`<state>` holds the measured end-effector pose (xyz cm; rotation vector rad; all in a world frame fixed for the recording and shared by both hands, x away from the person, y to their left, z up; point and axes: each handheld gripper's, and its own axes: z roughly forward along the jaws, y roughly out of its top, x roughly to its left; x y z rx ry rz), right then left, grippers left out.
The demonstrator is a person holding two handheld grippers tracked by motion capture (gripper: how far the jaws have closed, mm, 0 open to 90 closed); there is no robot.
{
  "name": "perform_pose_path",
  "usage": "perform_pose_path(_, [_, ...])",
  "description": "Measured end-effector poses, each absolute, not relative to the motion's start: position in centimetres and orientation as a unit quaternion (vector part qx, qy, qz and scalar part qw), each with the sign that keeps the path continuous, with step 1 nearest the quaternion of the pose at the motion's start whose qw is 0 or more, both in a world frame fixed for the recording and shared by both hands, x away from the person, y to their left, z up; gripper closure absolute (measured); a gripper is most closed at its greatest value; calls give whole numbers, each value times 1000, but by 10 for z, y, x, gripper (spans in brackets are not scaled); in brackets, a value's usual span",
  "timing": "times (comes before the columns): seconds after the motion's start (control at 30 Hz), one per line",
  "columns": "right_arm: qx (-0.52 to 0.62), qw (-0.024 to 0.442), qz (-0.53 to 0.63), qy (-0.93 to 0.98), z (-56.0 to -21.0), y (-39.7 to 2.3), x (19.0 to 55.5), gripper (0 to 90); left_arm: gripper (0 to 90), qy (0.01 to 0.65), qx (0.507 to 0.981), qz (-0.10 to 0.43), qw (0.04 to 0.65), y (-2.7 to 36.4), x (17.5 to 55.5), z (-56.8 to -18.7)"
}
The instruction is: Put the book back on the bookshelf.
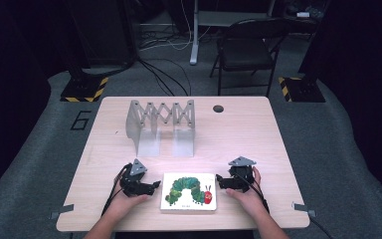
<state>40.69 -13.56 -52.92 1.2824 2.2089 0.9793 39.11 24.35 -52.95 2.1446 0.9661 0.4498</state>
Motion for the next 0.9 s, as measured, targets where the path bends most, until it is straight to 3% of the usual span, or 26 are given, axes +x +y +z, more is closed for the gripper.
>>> perform_pose_path(0.63, [454,202,340,799,-526,-135,405,173,170,385,838,163,349,240,388,-525])
perform_pose_path(0.9, [470,187,327,798,-520,-128,403,282,247,384,848,153,331,241,387,-520])
